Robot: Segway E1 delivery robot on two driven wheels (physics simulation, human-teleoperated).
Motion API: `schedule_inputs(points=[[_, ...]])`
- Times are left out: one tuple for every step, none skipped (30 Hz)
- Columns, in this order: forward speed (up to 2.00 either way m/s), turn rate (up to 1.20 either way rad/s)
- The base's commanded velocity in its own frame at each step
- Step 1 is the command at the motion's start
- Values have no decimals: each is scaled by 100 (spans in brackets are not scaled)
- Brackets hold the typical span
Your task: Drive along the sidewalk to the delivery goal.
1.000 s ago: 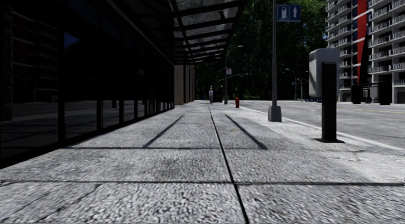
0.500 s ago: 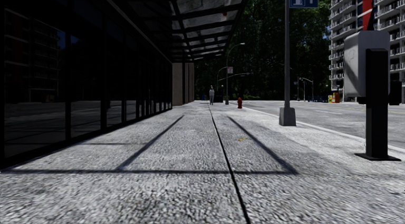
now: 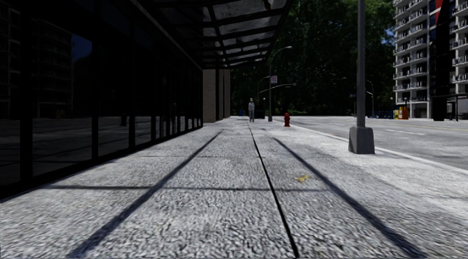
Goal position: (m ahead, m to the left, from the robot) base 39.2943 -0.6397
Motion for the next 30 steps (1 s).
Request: schedule_inputs(points=[[200, 23], [200, 23], [200, 23], [200, 23], [200, 23], [200, 23], [200, 23], [200, 23], [200, 23], [200, 23], [200, 23], [200, 23], [200, 23], [200, 23], [200, 23], [200, 23], [200, 23], [200, 23], [200, 23], [200, 23], [200, 23], [200, 23], [200, 23], [200, 23], [200, 23], [200, 23], [200, 23], [200, 23], [200, 23], [200, 20]])
